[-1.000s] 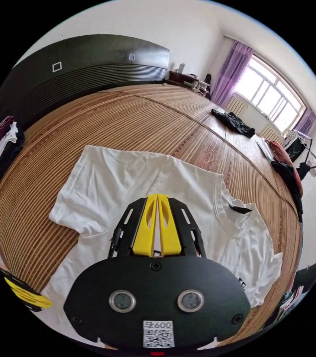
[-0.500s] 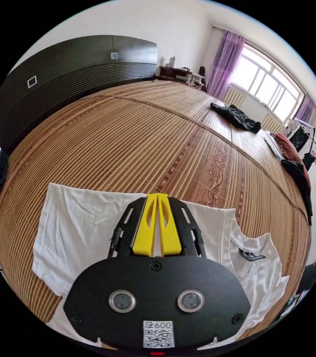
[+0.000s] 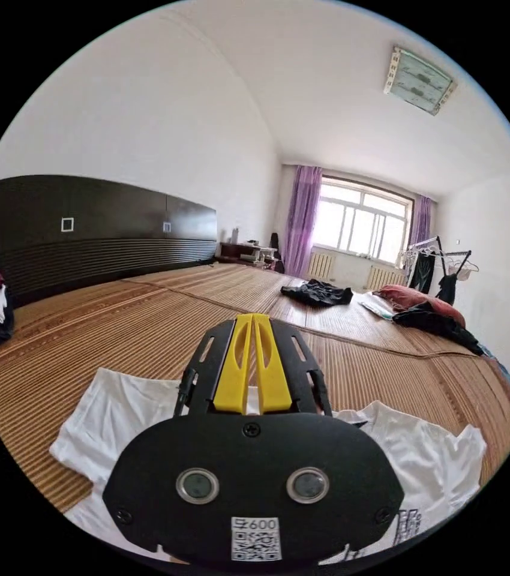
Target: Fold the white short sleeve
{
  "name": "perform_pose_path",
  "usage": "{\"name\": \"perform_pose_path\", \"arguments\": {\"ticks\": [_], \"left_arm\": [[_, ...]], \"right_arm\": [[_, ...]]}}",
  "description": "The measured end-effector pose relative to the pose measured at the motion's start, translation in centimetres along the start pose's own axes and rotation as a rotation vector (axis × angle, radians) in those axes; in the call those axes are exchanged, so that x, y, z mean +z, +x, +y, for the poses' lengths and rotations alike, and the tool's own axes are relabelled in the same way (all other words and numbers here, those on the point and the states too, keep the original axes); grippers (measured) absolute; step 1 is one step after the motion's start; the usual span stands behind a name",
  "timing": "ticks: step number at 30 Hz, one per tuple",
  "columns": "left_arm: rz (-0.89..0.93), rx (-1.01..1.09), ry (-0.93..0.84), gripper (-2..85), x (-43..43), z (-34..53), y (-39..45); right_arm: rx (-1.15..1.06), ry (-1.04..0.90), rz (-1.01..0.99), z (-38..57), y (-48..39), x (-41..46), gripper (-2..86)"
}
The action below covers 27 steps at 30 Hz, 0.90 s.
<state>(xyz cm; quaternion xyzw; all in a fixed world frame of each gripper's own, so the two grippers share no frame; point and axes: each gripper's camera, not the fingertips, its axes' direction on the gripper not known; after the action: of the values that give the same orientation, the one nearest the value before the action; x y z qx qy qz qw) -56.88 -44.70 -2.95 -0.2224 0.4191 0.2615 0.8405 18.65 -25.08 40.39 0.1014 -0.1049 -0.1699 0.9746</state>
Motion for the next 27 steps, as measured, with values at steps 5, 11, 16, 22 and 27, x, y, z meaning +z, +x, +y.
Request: {"name": "perform_pose_path", "arguments": {"ticks": [5,11,16,22,27], "left_arm": [[0.005,-0.242,0.499,0.1,-4.6,8.3,-9.0],[-0.338,-0.360,0.660,0.0,2.1,10.9,-12.0],[-0.292,-0.263,0.524,0.1,14.7,-2.6,-10.3],[-0.647,-0.061,0.284,0.2,36.5,-25.4,-13.0],[-0.539,-0.114,0.202,0.3,51.5,-37.3,-25.9]], "right_arm": [[-0.104,-0.277,-0.114,2.2,4.7,-19.2,-0.8],[-0.100,-0.740,-0.106,11.1,4.2,-36.8,-0.8],[-0.023,-0.726,-0.226,10.7,1.9,-44.3,-0.8],[-0.078,-0.708,-0.254,4.6,-1.6,-45.9,-0.8],[0.025,-0.638,-0.300,-0.5,-1.9,-47.3,-0.8]]}}
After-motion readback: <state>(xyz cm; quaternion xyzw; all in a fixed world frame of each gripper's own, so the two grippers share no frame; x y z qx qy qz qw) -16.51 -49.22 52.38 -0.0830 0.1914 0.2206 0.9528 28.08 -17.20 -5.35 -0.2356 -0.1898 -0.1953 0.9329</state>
